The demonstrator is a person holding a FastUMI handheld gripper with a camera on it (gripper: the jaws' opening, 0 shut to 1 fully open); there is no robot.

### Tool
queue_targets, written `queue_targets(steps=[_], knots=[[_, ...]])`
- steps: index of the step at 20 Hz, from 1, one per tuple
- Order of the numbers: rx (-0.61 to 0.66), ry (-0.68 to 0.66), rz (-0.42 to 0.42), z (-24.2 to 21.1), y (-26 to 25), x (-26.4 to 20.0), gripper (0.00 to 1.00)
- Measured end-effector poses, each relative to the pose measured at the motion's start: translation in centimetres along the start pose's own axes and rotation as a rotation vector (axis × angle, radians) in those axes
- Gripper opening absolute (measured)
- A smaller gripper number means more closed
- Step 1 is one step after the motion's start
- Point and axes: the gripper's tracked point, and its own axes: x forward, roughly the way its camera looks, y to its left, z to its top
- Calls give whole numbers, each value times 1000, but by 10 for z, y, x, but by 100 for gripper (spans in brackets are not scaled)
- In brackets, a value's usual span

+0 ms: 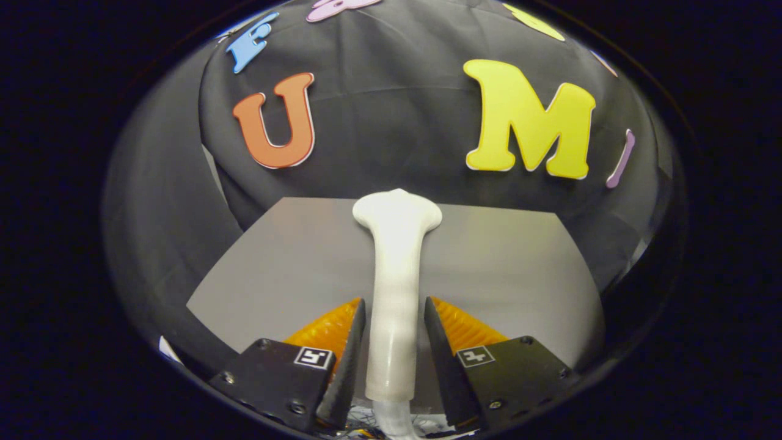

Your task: Iron the clothes twice with a garment steamer, once on the left side and once on the right side.

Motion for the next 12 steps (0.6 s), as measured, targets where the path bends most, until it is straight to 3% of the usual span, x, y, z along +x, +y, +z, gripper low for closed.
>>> queue_targets(steps=[3, 5, 7, 12], knots=[[46, 18, -32, -2, -6, 4, 55], [103, 39, -38, -1, -7, 5, 44], [129, 61, -19, 2, -6, 4, 43], [40, 11, 4, 2, -8, 4, 35]])
